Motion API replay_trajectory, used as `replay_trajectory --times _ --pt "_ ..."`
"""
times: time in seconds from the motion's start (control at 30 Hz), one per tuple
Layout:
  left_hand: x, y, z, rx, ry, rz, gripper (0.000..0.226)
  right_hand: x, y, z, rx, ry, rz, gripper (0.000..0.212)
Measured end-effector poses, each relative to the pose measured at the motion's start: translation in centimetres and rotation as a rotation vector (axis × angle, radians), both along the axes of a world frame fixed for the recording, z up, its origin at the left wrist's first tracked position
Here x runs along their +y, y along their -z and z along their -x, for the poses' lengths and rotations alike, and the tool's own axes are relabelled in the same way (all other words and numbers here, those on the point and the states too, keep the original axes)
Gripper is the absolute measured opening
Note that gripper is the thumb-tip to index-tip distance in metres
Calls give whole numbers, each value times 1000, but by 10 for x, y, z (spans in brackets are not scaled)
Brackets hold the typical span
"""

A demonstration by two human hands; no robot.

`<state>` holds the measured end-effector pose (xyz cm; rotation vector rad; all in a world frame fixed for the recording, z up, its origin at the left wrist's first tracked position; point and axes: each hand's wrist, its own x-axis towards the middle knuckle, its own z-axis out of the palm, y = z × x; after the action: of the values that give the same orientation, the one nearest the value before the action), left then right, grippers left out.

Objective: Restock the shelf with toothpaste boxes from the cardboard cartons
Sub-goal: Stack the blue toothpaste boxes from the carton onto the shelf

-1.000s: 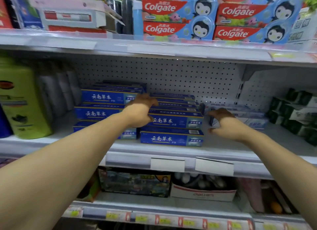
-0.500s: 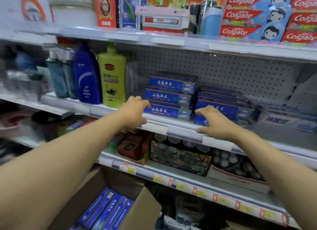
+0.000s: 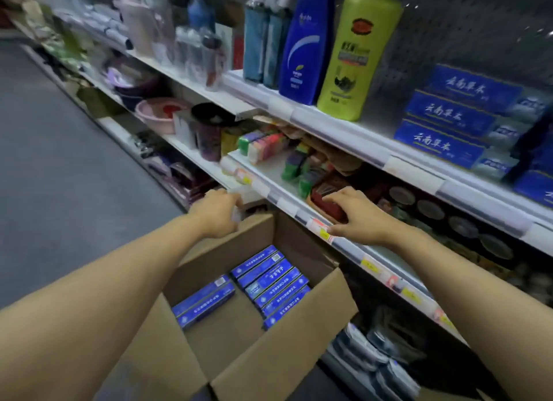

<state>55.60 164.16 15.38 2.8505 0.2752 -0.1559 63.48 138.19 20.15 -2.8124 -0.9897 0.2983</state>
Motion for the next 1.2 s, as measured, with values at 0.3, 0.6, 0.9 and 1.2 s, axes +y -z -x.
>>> replay_trajectory --times 0.3,0.6,0.9,1.2 --pt "42 120 39 241 -236 64 46 80 114 -27 220 -202 56 66" --pt "37 253 23 471 -377 127 48 115 239 -72 426 -307 107 64" --pt "34 375 -11 490 -453 67 49 122 347 -114 534 -313 115 60" --pt "28 440 -15 337 -553 -52 46 119 405 -130 575 -294 134 56"
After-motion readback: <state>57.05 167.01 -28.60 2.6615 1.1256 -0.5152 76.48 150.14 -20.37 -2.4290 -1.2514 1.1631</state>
